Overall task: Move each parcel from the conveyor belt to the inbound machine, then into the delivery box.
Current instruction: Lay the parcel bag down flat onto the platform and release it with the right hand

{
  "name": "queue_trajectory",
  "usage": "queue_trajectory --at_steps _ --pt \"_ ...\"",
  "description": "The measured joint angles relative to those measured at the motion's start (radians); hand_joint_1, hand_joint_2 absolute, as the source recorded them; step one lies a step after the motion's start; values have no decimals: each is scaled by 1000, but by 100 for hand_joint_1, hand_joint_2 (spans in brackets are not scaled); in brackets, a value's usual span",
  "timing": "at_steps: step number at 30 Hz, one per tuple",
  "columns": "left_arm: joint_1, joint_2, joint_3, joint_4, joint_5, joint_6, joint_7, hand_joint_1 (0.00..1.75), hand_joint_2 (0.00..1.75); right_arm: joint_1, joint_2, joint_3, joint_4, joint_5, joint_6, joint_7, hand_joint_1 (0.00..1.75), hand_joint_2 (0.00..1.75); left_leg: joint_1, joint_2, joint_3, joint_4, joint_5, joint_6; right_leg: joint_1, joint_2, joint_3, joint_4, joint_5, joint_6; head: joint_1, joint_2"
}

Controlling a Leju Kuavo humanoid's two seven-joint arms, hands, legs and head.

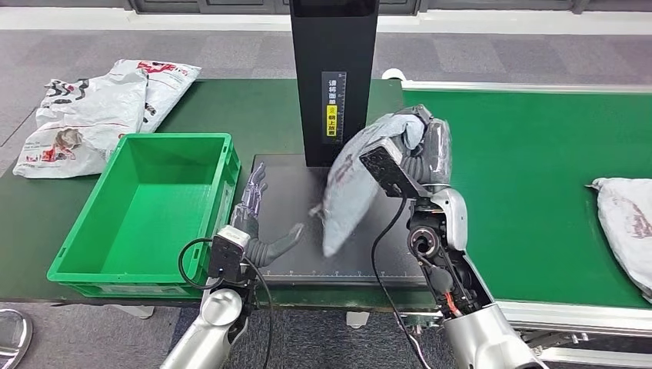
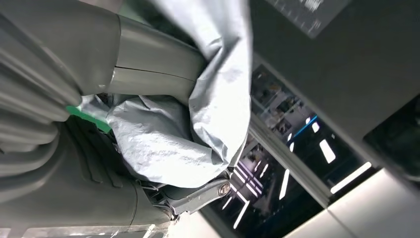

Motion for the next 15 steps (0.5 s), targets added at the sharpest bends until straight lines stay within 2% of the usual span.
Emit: queue_trajectory --at_steps 4,5,8,9,15 --pt "-1 0 -2 5 3 0 0 0 175 -14 16 27 21 5 4 9 175 175 0 0 0 0 0 0 0 0 0 0 0 0 0 0" --pt "-1 0 -3 6 5 0 0 0 175 -19 19 32 26 2 5 9 142 175 0 0 0 0 0 0 0 0 0 0 0 0 0 0" --pt "-1 0 -5 7 10 1 0 0 175 -31 28 45 37 -12 7 8 11 175 0 0 0 0 0 0 0 0 0 0 0 0 0 0" --pt "-1 0 -5 7 11 1 1 0 175 -33 30 48 39 -16 8 8 0 175 0 0 0 0 0 0 0 0 0 0 0 0 0 0" --pt "1 1 -6 3 13 11 5 0 175 -47 35 60 69 -37 12 21 0 175 0 0 0 0 0 0 0 0 0 0 0 0 0 0"
